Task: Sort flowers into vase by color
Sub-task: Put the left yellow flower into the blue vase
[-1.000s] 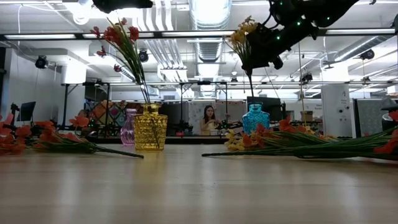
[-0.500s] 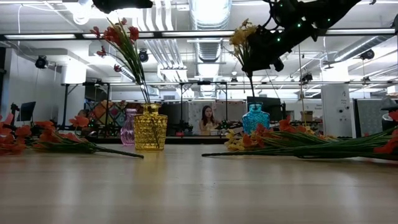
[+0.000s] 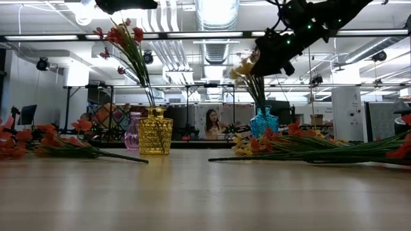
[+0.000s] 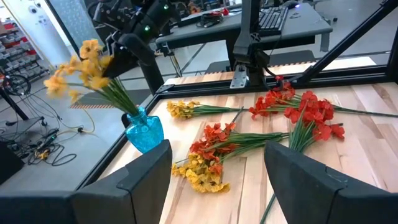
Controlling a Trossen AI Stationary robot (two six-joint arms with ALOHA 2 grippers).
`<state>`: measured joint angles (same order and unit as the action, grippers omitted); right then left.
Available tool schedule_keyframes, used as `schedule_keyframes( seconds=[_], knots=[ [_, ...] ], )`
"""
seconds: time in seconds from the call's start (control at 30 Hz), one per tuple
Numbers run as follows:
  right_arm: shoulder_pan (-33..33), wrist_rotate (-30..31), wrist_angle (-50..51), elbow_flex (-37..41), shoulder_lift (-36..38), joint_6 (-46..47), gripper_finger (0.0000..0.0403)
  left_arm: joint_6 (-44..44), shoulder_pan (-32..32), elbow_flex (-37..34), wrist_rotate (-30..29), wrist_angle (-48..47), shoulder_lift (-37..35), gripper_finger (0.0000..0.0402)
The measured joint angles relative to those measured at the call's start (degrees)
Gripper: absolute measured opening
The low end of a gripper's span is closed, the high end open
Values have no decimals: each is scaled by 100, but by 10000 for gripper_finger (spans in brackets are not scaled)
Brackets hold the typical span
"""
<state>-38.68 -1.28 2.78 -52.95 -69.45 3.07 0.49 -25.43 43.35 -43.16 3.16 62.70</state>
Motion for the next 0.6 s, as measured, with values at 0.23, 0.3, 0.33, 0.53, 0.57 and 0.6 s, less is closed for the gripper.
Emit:
schedule_keyframes(
  seconds=[0.23,0.3,0.33,0.53,0.57,0.6],
  knots=[
    [0,-8,126,0,133,148,183,-90,0,0,1,-46,0,238],
    [0,-11,349,-18,257,151,192,-135,0,0,0,-98,0,238],
    [0,-10,505,-47,312,179,196,-164,0,0,0,-120,0,238],
    [2,-17,1328,-252,658,301,205,-496,0,0,8,-219,0,238],
    [2,-17,1434,-287,695,313,205,-573,-2,0,14,-290,0,238],
    [2,-17,1534,-313,734,323,206,-653,-3,0,17,-386,0,238]
  ],
)
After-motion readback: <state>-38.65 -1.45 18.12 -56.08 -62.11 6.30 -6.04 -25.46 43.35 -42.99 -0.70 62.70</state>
